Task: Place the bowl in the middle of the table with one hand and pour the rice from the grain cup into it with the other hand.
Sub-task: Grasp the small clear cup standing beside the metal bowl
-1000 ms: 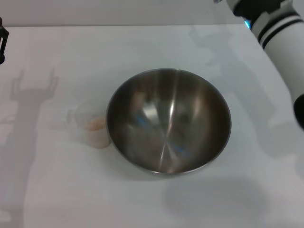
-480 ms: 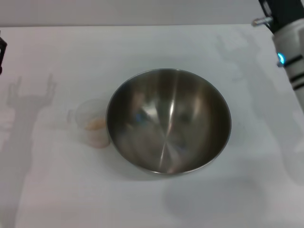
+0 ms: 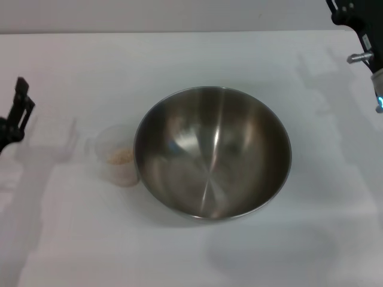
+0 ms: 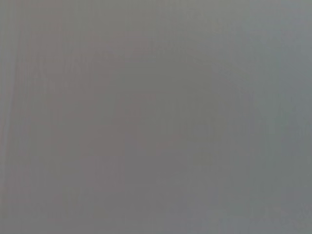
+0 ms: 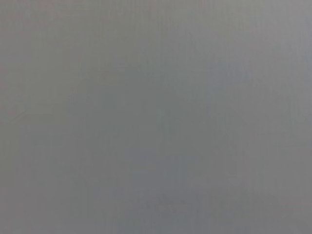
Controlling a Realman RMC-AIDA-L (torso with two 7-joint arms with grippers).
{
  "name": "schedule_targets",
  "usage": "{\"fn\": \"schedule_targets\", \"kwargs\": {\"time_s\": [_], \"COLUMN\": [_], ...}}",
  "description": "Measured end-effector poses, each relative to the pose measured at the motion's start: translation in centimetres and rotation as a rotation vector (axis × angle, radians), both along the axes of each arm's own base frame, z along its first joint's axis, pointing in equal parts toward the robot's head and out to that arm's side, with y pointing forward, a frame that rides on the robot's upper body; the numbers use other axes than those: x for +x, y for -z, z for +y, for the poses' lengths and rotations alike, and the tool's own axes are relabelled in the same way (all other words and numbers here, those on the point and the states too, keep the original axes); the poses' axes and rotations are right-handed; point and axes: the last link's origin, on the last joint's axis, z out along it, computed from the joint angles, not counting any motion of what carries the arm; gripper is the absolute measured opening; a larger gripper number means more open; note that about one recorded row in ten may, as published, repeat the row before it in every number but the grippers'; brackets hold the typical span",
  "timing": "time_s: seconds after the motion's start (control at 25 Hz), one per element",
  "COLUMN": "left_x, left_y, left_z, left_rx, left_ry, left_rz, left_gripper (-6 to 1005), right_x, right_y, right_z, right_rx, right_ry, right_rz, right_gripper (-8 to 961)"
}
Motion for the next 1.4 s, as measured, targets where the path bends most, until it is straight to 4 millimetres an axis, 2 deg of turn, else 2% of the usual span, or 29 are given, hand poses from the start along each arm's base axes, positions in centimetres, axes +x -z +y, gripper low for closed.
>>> {"fn": "schedule_targets", "kwargs": {"time_s": [0.36, 0.68, 1.0, 1.4], "left_x": [-1.2, -1.4, -1.4, -1.4], "left_y": [1.8, 3.3, 4.7, 5.6], "left_z": [-3.4, -5.0, -5.3, -4.4], "left_rx": [-0.106, -0.19, -0.272, -0.323], "left_ry": [-0.028, -0.034, -0.046, -0.06], "left_rz": [0.028, 0.039, 0.05, 0.069], "left_gripper": [814, 813, 813, 814], "right_x": [1.0, 0.9, 0.9, 1.3], "right_y": [-0.8, -0.8, -0.9, -0.9], "right_z": [0.4, 1.0, 1.1, 0.8], "right_rx": [0.009, 0.002, 0.001, 0.001], "right_ry": [0.035, 0.039, 0.039, 0.051], "right_rz": [0.008, -0.008, -0.01, -0.011], "right_gripper": [694, 695, 695, 695]}}
